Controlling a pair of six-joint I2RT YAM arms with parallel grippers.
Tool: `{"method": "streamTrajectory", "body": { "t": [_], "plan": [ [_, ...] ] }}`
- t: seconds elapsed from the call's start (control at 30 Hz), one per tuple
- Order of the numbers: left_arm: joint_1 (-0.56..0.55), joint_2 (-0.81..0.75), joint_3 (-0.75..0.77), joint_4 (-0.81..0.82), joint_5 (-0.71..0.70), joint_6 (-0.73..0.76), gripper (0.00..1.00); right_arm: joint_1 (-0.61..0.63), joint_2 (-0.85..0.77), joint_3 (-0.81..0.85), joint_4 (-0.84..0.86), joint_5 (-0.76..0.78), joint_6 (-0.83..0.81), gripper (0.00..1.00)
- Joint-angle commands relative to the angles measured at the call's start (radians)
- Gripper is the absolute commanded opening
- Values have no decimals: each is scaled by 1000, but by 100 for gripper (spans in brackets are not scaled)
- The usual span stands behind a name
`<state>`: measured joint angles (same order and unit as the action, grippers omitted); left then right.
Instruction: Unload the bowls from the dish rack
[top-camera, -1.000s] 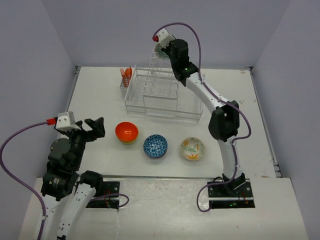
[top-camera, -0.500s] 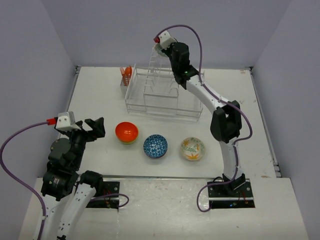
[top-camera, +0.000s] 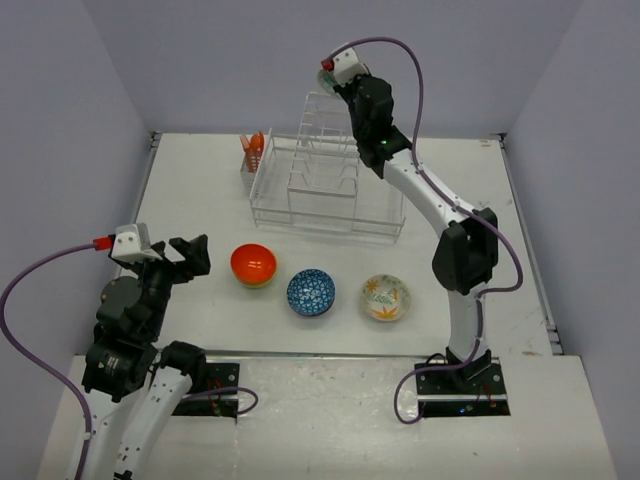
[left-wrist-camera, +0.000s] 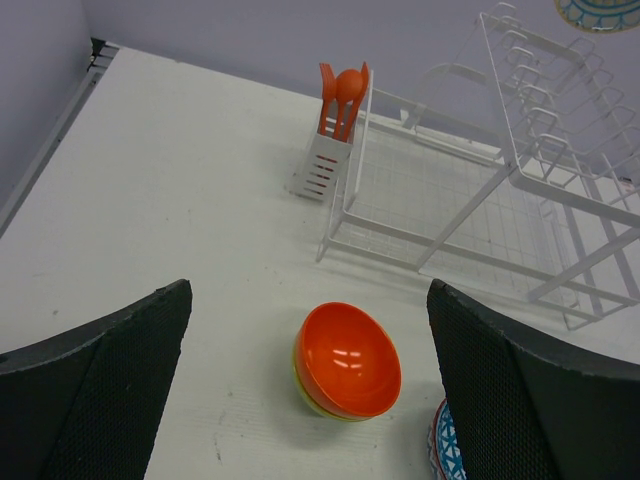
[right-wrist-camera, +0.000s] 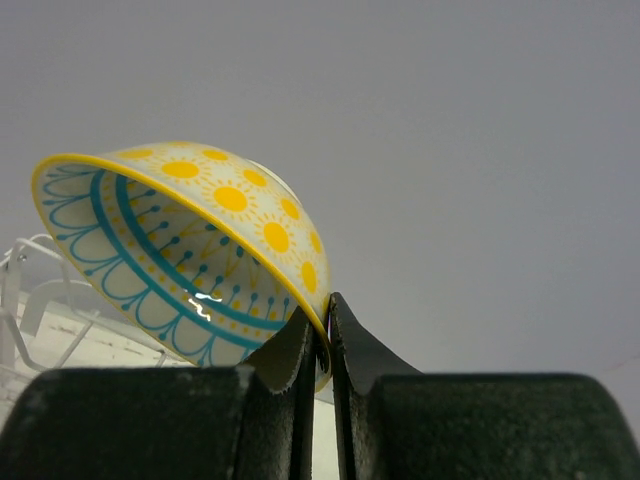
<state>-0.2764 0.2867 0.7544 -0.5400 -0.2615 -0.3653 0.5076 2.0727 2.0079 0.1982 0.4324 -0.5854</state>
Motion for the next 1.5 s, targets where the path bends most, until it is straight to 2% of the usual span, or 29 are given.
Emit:
{"method": "streamTrajectory", "body": {
  "t": [0.0, 0.1, 0.17, 0.2, 0.27, 0.33, 0.47, 0.6, 0.7, 0.77, 0.83, 1.0, 1.27, 1.37, 1.47],
  "plan": [
    [-4, -7, -4, 26, 4, 9, 100, 0, -97, 35, 95, 40, 53, 0],
    [-4, -9, -3, 25, 1, 9, 100, 0, -159, 23, 61, 60, 139, 0],
    [-4, -14, -3, 25, -1, 9, 100, 2, -227, -52, 32, 63, 233, 0],
    [-3, -14, -3, 28, -1, 9, 100, 0, -315, -87, 24, 65, 264, 0],
    [-3, -9, -1, 26, 2, 11, 100, 0, -417, -225, 4, 74, 364, 0],
    [-3, -3, -1, 28, 8, 12, 100, -1, -570, -331, -116, 62, 444, 0],
    [-3, -1, 2, 26, 16, 16, 100, -1, -831, -500, -419, 46, 767, 0],
    [-1, -6, 2, 22, 2, 9, 100, -1, -1089, -687, -702, 3, 1001, 0],
    [-3, -20, 5, 12, -24, 2, 100, -1, -1238, -873, -941, -85, 1145, 0],
    [-3, -26, 3, 14, -25, 2, 100, -3, -1325, -964, -967, -205, 1199, 0],
    [-3, -30, 3, 12, -24, 2, 100, -1, -1358, -1084, -967, -276, 1211, 0],
    [-3, -44, 2, 15, -15, 3, 100, -1, -1337, -1207, -1011, -362, 1268, 0],
    [-10, -92, -1, 11, -33, -6, 100, -1, -1303, -1307, -984, -432, 1285, 0],
    [-14, -95, -1, 12, -36, -6, 100, -3, -1252, -1301, -979, -485, 1276, 6],
    [-15, -92, 0, 11, -38, -7, 100, -4, -1197, -1298, -977, -483, 1260, 6]
  ]
}}
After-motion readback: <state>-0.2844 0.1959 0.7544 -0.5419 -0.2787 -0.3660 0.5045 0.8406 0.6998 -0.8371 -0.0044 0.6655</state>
